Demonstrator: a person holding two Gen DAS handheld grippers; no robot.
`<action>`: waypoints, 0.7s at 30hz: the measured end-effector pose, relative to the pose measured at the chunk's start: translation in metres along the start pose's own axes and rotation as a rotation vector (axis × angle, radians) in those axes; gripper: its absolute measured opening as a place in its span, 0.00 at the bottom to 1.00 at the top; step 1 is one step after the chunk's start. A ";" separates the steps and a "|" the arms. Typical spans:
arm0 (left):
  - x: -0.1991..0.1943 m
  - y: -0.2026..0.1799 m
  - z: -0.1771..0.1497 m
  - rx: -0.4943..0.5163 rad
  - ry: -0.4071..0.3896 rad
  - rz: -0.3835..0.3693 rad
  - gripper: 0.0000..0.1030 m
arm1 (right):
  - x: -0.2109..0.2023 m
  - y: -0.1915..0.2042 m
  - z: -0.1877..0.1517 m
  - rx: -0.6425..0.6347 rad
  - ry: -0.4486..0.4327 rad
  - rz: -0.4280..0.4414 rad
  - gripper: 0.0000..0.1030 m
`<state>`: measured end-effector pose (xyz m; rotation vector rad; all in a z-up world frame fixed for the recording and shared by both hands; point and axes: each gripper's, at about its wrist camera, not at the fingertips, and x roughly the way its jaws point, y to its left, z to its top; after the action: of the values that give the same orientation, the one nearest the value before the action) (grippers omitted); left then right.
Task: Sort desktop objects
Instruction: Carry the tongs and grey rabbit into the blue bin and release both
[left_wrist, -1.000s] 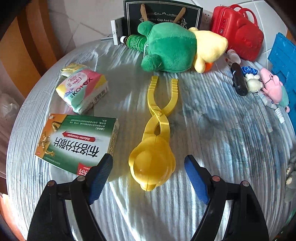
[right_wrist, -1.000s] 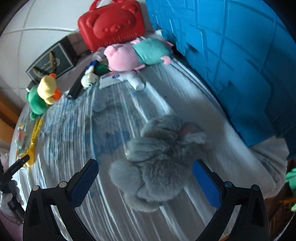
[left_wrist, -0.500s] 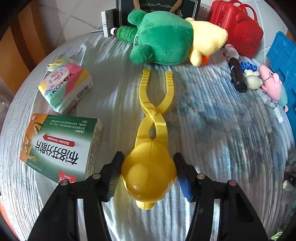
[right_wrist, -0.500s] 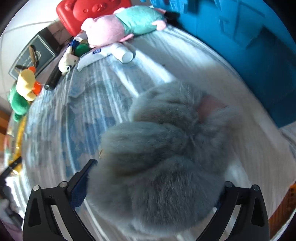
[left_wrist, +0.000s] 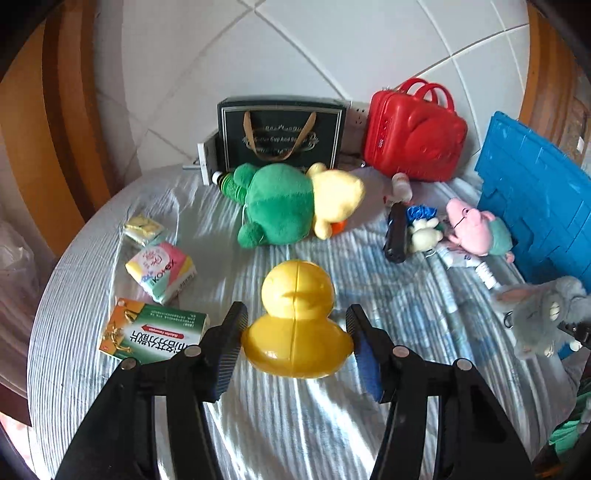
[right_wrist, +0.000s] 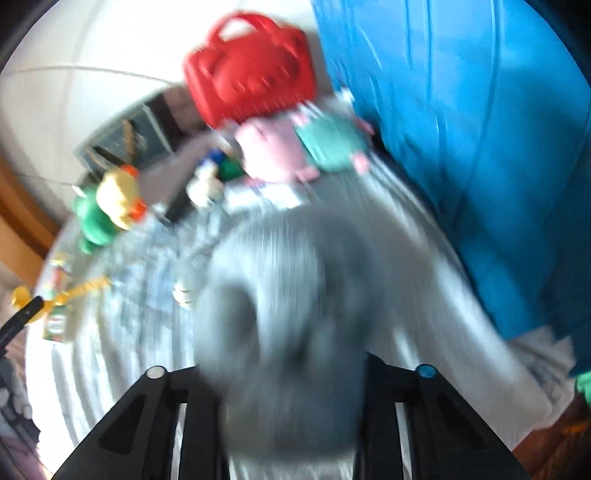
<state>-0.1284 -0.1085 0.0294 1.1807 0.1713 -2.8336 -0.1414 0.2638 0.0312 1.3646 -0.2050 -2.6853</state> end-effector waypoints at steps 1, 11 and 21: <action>-0.008 -0.004 0.004 0.005 -0.019 -0.008 0.53 | -0.005 0.005 0.003 -0.012 -0.018 0.012 0.15; -0.070 -0.064 0.034 0.056 -0.164 -0.067 0.53 | -0.065 0.020 0.037 -0.103 -0.177 0.116 0.15; -0.137 -0.187 0.112 0.145 -0.355 -0.226 0.53 | -0.176 -0.019 0.114 -0.128 -0.440 0.145 0.15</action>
<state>-0.1302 0.0651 0.2195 0.6936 0.0842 -3.2442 -0.1316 0.3202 0.2335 0.6825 -0.1604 -2.7798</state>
